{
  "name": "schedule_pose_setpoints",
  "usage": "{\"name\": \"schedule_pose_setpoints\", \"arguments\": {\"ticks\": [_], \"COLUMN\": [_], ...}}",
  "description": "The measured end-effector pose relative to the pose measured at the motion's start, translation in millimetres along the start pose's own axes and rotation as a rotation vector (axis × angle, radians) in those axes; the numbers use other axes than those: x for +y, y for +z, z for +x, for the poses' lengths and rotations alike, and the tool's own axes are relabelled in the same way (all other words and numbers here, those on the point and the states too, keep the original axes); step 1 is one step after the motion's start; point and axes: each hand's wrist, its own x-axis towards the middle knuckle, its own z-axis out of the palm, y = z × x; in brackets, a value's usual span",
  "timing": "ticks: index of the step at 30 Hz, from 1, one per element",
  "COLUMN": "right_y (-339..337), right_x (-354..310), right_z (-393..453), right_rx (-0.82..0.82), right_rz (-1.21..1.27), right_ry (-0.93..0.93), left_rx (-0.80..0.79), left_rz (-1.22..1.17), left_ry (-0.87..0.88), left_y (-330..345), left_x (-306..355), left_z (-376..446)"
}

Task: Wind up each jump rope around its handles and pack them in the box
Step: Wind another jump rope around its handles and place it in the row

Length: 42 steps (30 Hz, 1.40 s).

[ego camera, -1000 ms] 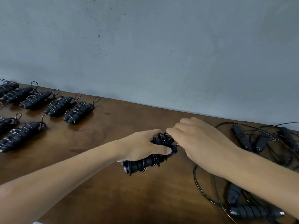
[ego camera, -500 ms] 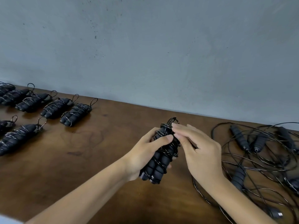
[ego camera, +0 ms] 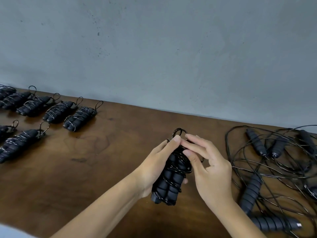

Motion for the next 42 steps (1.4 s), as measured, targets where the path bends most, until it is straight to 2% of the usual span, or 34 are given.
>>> {"name": "schedule_pose_setpoints", "arguments": {"ticks": [4, 6, 8, 11, 16, 18, 22, 27, 34, 39, 42], "right_y": [-1.7, 0.4, 1.9, 0.4, -9.4, -13.7, -15.7, -14.1, -17.9, -13.5, -9.6], "right_x": [-1.5, 0.4, 0.6, 1.0, 10.9, 12.2, 11.0, 10.5, 4.5, 8.6, 11.2], "right_z": [0.9, 2.3, 2.6, 2.7, 9.1, 13.8, 19.0, 20.9, 29.4, 38.8, 38.6], "right_rx": [0.119, 0.170, 0.161, 0.103, 0.169, 0.173, 0.209, 0.235, -0.092, -0.210, -0.213], "right_rz": [0.008, -0.004, -0.001, 0.045, 0.480, 0.565, 0.630, 0.423, -0.144, -0.338, -0.386], "right_ry": [0.162, 0.318, 0.491, 0.603, 0.726, 0.755, 0.730, 0.588, 0.278, 0.185, 0.190], "left_rx": [0.141, 0.208, 0.265, 0.335, 0.392, 0.389, 0.379, 0.350, 0.413, 0.430, 0.395], "left_rz": [0.025, 0.082, 0.157, 0.297, 0.470, 0.503, 0.548, 0.596, 0.727, 0.933, 1.092], "left_ry": [0.130, 0.230, 0.294, 0.344, 0.372, 0.367, 0.347, 0.347, 0.387, 0.402, 0.364], "left_y": [8.9, 11.6, 13.8, 12.8, 8.8, 8.5, 5.6, 3.9, -2.3, -7.1, -15.2], "left_x": [-4.3, -5.9, -7.3, -12.7, -18.4, -17.3, -12.0, -9.8, -13.1, -16.8, -11.0], "left_z": [2.9, 5.0, 7.2, 12.0, 16.1, 16.1, 16.5, 18.3, 21.7, 26.1, 26.5]}}
